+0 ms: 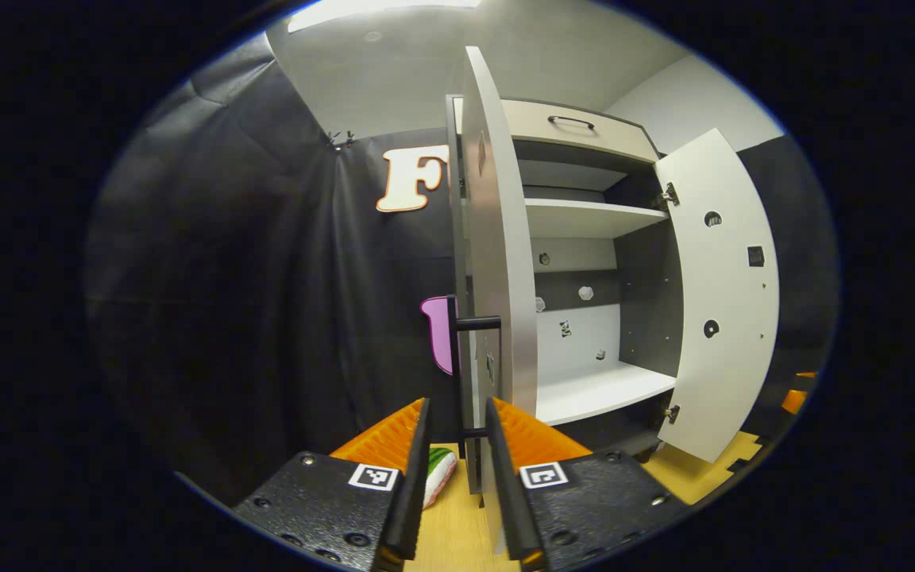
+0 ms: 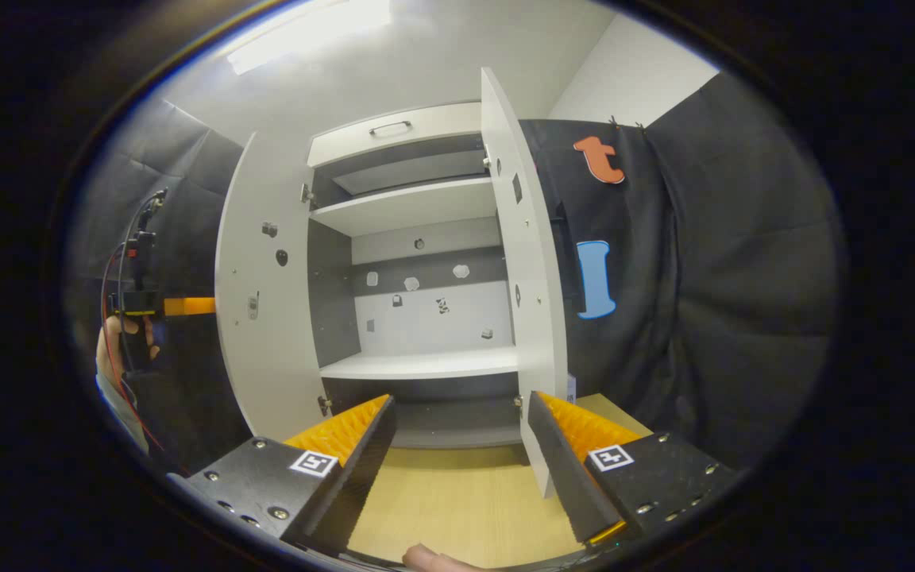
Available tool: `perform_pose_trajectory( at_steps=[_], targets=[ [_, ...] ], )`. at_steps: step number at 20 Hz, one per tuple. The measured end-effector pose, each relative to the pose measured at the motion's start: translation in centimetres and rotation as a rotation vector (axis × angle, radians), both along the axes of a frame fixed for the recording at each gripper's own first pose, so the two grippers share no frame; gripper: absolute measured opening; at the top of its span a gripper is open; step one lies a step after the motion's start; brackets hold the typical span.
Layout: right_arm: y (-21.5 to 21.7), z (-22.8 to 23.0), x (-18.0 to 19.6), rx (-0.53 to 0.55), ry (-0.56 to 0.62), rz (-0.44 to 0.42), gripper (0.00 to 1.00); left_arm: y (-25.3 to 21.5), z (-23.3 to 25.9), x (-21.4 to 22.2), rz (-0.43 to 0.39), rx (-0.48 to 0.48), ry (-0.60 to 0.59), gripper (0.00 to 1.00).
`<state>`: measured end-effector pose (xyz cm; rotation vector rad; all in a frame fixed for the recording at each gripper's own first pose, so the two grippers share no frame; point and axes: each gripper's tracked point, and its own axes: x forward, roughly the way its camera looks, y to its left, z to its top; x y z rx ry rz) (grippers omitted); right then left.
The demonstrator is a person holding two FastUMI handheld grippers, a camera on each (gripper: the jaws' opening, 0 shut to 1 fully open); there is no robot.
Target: Open the right door of the double-door shoe cabinet with the right hand, and open the left door with the left hand.
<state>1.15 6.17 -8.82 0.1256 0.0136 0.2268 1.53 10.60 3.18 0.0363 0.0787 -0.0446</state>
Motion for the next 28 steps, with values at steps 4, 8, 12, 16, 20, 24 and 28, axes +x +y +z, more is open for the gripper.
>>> perform_pose_trajectory(
  at_steps=[4,8,12,16,20,24,28],
  targets=[
    [1.0,0.1,-0.1,-0.001,-0.002,0.01,0.99,-0.2,-0.4,-3.5,0.081,-0.018,0.001,0.75],
    [1.9,0.1,-0.2,0.002,0.003,0.021,0.94,-2.0,-1.0,-6.0,0.105,-0.016,-0.013,0.93],
    [2.3,0.1,-0.1,0.017,0.005,0.018,0.94,-5.3,-2.9,-8.0,0.091,-0.044,0.003,0.96],
    [3.0,-0.1,-0.1,0.041,0.011,0.022,0.94,-9.6,-5.1,-9.9,0.055,-0.081,-0.024,0.96],
    [3.7,-1.0,0.0,0.008,0.029,0.024,0.99,-12.9,-7.4,-10.9,0.03,-0.04,-0.035,0.99],
    [4.2,-1.3,-0.6,0.0,0.016,0.014,0.99,-15.5,-7.7,-11.1,-0.034,-0.047,-0.024,0.96],
    [3.9,-0.7,-1.3,-0.001,-0.007,0.002,0.99,-14.5,-8.1,-10.8,0.0,-0.037,-0.025,0.95]
  ],
)
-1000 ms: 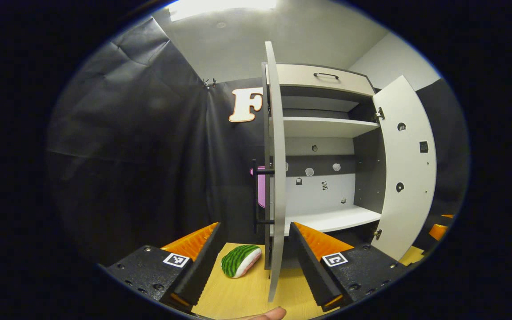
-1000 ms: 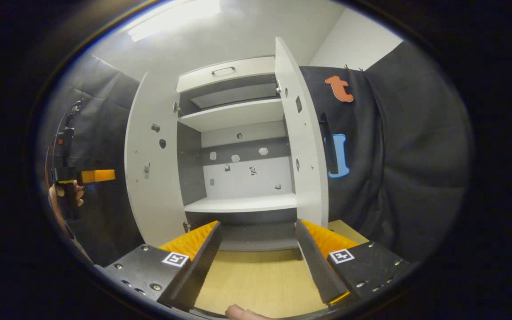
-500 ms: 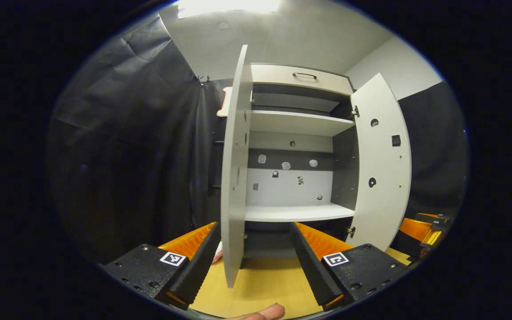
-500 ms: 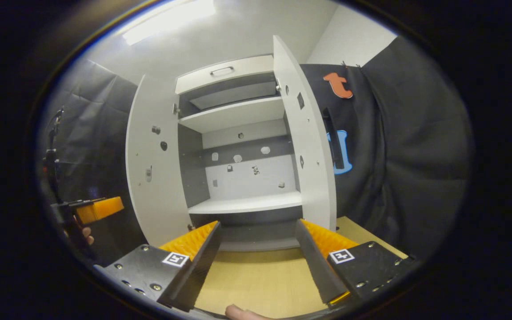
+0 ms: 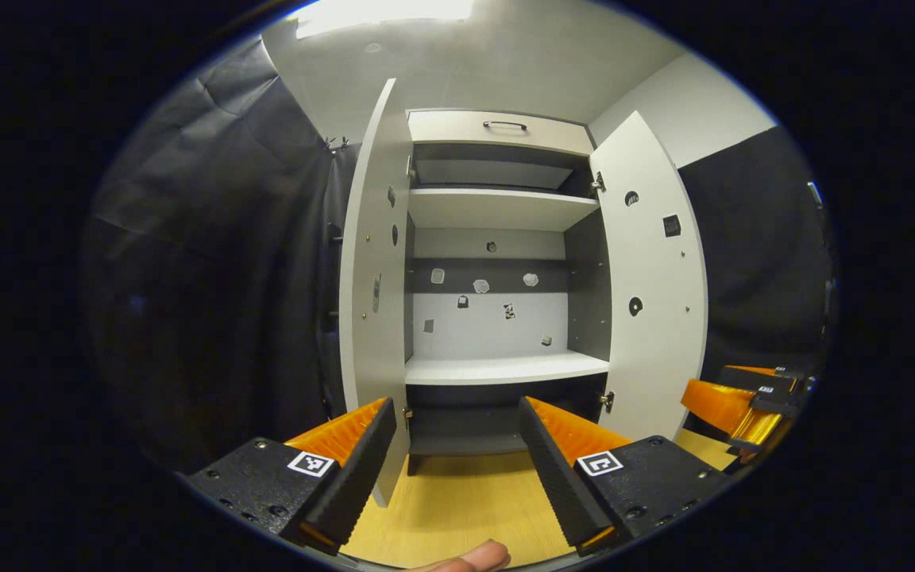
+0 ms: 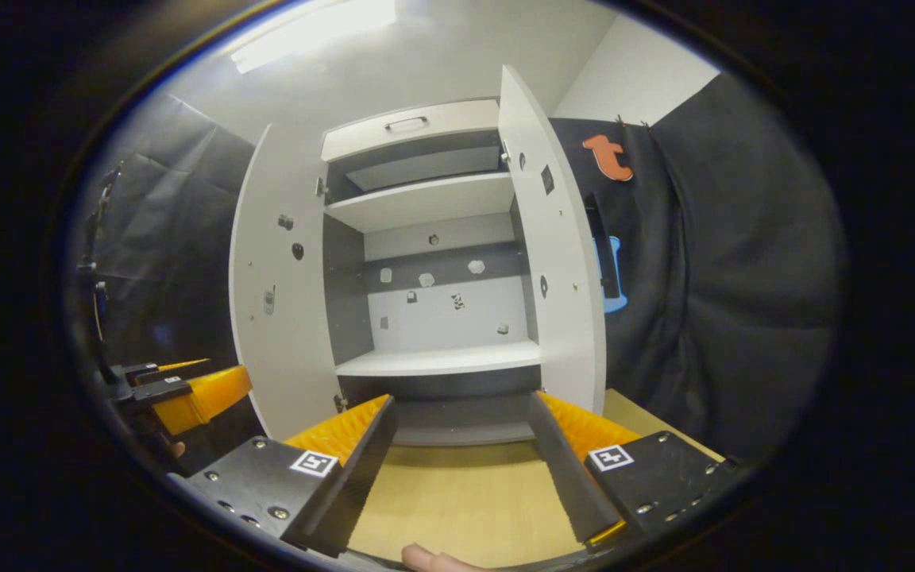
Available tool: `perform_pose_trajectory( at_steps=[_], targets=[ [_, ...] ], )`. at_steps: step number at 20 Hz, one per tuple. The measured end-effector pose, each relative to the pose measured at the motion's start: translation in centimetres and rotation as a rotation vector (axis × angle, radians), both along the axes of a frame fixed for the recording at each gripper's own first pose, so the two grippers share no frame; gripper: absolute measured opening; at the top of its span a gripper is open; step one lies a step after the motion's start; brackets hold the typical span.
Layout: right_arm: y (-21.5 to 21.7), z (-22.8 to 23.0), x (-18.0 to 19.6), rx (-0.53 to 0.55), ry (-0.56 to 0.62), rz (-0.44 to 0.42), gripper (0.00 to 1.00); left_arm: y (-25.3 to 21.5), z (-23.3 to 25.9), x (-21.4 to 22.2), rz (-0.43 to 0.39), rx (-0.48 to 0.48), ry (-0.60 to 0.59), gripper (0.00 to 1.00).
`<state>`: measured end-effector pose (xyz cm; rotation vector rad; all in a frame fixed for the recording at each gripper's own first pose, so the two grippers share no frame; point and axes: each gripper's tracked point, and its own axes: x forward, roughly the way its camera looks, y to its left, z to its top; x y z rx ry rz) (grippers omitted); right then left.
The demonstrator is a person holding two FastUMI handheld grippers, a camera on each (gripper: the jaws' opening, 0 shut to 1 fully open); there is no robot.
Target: Open the right door of the double-door shoe cabinet with the right hand, and open the left door with the left hand.
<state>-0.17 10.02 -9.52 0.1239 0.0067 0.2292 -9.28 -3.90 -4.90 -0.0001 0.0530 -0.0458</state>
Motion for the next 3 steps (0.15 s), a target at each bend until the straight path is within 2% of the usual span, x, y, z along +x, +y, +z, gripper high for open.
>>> perform_pose_trajectory(
  at_steps=[3],
  targets=[
    [-0.32,0.62,-0.63,-0.001,-0.017,-0.009,0.99,-0.46,-0.11,0.09,-0.018,-0.023,0.008,0.96]
  ],
)
